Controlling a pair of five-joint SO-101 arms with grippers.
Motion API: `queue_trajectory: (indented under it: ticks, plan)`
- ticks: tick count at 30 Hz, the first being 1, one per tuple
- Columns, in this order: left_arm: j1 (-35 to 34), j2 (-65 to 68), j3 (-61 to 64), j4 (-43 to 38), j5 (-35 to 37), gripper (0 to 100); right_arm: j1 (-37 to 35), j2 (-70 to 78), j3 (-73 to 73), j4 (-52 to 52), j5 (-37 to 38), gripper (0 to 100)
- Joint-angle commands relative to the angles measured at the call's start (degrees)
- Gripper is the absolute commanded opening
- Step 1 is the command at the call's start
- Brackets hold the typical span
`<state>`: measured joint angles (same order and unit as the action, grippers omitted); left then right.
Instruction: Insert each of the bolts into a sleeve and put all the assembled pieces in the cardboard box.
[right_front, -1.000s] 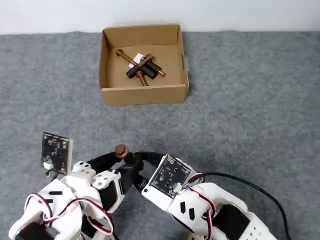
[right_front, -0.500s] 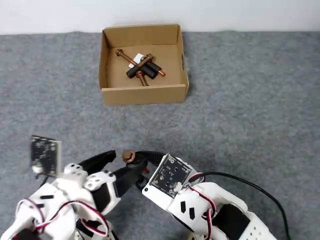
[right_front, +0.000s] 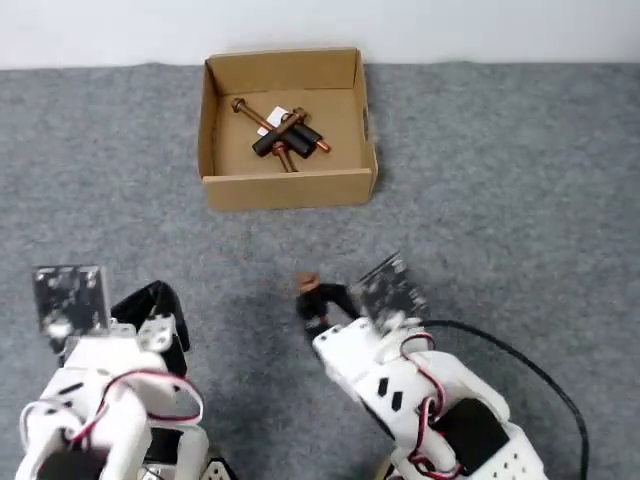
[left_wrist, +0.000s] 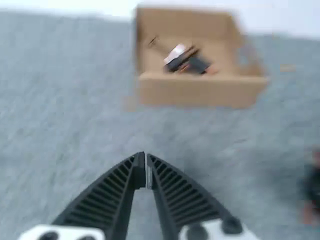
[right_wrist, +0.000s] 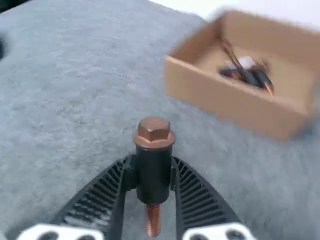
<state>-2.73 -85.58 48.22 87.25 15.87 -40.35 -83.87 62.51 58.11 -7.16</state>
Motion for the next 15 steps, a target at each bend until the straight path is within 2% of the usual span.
queue_trajectory:
  ticks: [1,5,9,15]
  plan:
    - [-6.86,0.44,10.15,-4.31,-3.60,0,1.36,4.79,-11.96,5.14,-6.68,0.8]
    - [-12.75,0.44,22.99,-13.10,-9.23,0,1.63,18.59,-28.22,10.24,-10.64,0.8]
    - [-14.42,0.44,29.93,-19.08,-14.42,0,1.63,32.40,-42.90,11.56,-11.08,0.8]
    - [-13.89,0.44,32.75,-20.13,-15.30,0,5.23,49.27,-56.00,10.24,-10.02,0.8]
